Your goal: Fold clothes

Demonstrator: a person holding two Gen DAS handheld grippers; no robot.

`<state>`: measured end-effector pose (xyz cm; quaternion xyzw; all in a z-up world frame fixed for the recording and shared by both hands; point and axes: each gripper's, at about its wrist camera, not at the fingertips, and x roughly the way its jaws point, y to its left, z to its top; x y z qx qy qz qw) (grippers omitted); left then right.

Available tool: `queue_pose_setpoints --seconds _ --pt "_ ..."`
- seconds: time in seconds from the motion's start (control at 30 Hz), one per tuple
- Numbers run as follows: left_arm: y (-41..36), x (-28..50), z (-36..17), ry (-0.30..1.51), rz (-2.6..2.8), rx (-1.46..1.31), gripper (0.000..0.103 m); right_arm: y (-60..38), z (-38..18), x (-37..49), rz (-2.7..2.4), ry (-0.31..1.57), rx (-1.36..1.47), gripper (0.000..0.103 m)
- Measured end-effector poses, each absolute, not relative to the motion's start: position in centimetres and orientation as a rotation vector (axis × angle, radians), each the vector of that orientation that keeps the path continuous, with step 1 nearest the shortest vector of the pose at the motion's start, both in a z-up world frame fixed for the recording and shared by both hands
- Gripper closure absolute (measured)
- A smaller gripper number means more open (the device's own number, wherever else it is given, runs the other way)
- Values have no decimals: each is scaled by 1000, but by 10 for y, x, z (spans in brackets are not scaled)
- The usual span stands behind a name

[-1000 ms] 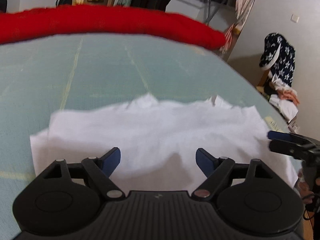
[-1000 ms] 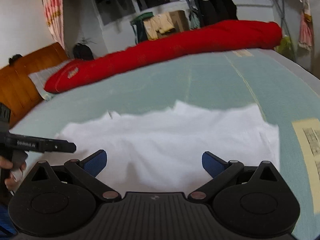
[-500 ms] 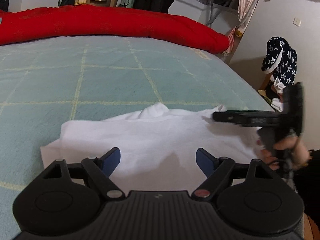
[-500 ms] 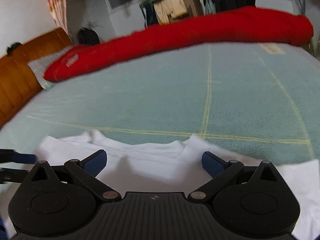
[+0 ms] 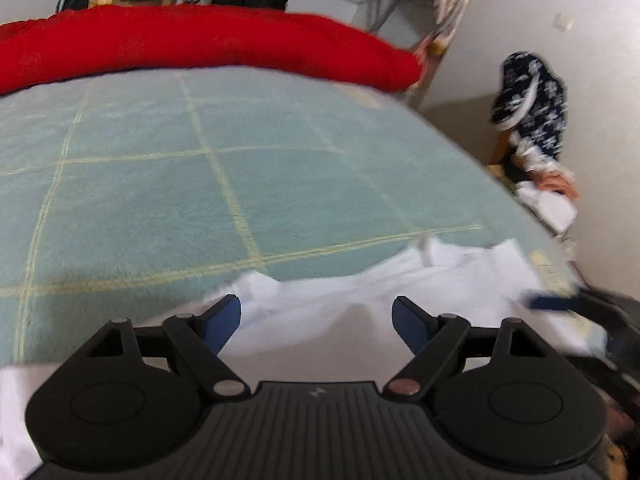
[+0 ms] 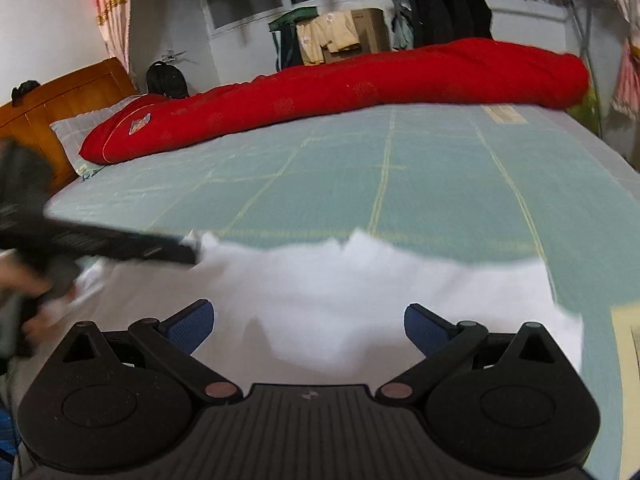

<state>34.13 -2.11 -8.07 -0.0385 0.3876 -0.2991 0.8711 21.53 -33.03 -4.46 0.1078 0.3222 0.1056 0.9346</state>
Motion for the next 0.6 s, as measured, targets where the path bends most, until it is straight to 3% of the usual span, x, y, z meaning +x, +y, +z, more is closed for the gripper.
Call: queue_pose_setpoints --seconds 0.23,0.6 --pt "-23 348 -75 800 -606 -107 21 -318 -53 182 234 688 243 0" --pt "19 251 -33 766 -604 -35 18 -337 -37 148 168 612 232 0"
